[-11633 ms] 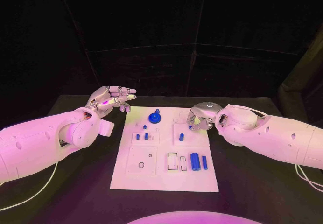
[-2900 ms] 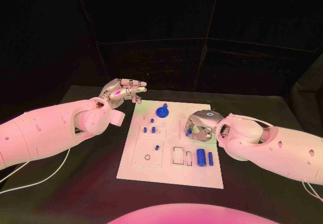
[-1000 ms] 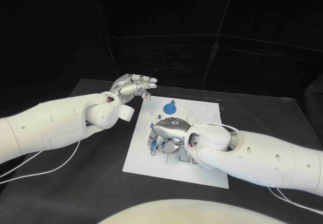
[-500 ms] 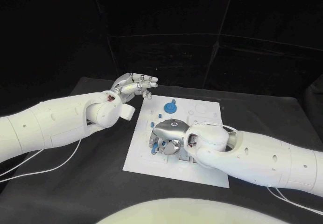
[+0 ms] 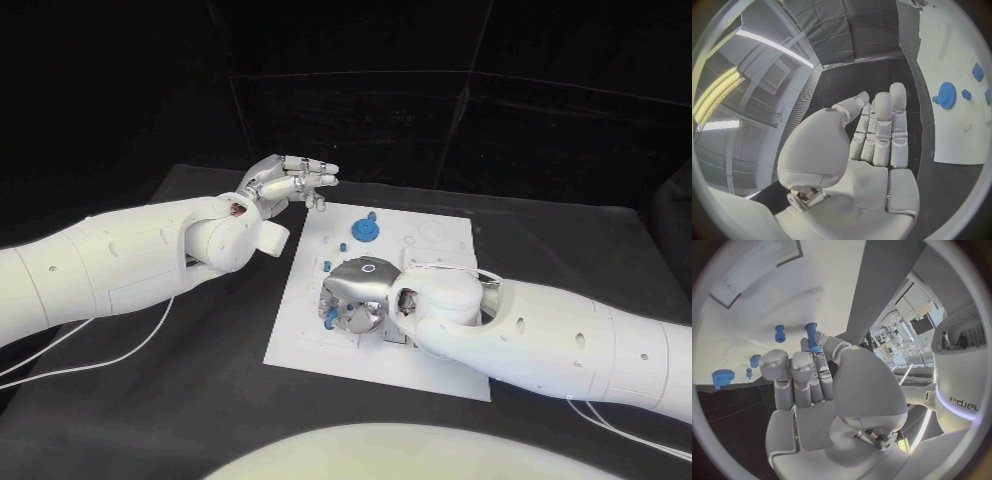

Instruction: Assemble the parts on the task board

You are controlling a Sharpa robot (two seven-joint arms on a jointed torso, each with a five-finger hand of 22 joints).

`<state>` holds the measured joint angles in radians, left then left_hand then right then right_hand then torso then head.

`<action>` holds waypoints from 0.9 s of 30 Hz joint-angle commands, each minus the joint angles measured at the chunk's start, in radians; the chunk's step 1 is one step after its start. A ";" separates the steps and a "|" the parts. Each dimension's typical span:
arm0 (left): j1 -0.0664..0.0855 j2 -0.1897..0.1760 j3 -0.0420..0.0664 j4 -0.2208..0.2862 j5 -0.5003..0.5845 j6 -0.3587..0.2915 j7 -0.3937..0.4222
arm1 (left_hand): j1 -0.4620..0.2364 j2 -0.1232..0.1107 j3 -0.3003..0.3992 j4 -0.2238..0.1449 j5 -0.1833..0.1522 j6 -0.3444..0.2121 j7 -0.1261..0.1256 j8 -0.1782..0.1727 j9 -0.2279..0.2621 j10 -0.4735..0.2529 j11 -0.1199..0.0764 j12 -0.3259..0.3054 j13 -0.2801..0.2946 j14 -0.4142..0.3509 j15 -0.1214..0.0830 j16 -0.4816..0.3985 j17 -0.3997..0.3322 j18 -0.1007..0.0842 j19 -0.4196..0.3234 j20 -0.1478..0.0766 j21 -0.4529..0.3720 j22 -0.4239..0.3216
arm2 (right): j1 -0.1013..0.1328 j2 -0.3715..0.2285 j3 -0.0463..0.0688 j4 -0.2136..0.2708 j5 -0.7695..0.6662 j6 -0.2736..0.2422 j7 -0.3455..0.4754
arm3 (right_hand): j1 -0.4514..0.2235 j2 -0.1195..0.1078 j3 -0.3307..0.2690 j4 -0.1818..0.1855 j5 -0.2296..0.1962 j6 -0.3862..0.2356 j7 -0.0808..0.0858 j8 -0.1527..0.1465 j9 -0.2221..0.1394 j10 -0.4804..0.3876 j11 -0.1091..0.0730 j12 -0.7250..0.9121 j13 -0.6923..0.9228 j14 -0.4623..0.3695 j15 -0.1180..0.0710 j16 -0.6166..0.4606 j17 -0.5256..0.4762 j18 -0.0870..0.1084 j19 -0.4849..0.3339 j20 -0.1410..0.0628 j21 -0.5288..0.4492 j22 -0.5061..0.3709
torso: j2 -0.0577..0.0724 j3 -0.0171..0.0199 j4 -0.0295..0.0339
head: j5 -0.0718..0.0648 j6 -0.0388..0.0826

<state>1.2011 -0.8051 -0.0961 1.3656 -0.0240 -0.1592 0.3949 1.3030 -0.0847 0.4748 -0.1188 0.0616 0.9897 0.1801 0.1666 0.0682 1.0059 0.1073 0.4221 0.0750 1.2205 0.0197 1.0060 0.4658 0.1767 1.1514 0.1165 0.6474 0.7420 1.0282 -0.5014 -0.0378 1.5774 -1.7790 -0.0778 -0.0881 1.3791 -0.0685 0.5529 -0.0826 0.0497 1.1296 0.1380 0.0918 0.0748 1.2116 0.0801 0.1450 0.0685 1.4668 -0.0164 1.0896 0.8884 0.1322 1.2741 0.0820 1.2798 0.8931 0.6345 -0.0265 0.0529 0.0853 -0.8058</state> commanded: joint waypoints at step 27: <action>0.002 -0.001 0.001 -0.002 0.002 0.021 -0.001 | -0.007 0.004 -0.002 -0.003 -0.005 -0.009 0.002 0.000 -0.001 -0.010 0.000 0.004 -0.002 -0.007 -0.001 -0.004 -0.002 0.006 -0.006 0.001 -0.003 -0.002 | -0.001 -0.035 -0.009 0.034 0.032 -0.187 0.047 | -0.130 -0.088 -0.222 0.054 0.096 -0.144 0.027 -0.027 -0.009 -0.192 0.026 -0.025 0.001 -0.044 0.029 -0.127 -0.174 0.022 -0.096 0.034 -0.105 -0.199 | 0.000 0.0008 -0.0001 | -0.005 0.002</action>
<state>1.2011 -0.8058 -0.0962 1.3632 -0.0240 -0.1537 0.3928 1.3030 -0.0847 0.4748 -0.1188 0.0616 0.9861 0.1838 0.1666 0.0682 1.0059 0.1073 0.4221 0.0742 1.2205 0.0197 1.0060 0.4646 0.1768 1.1514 0.1165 0.6475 0.7404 1.0261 -0.5313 -0.0472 1.6050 -1.7937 -0.1672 -0.0679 1.2524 -0.1602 0.3380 -0.0306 0.1425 0.9903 0.1638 0.0657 0.0659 1.0247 0.1055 0.1166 0.0681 1.4258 0.0132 0.9691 0.7223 0.1410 1.1805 0.1142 1.1785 0.7000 0.6333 -0.0264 0.0532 0.0819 -0.8028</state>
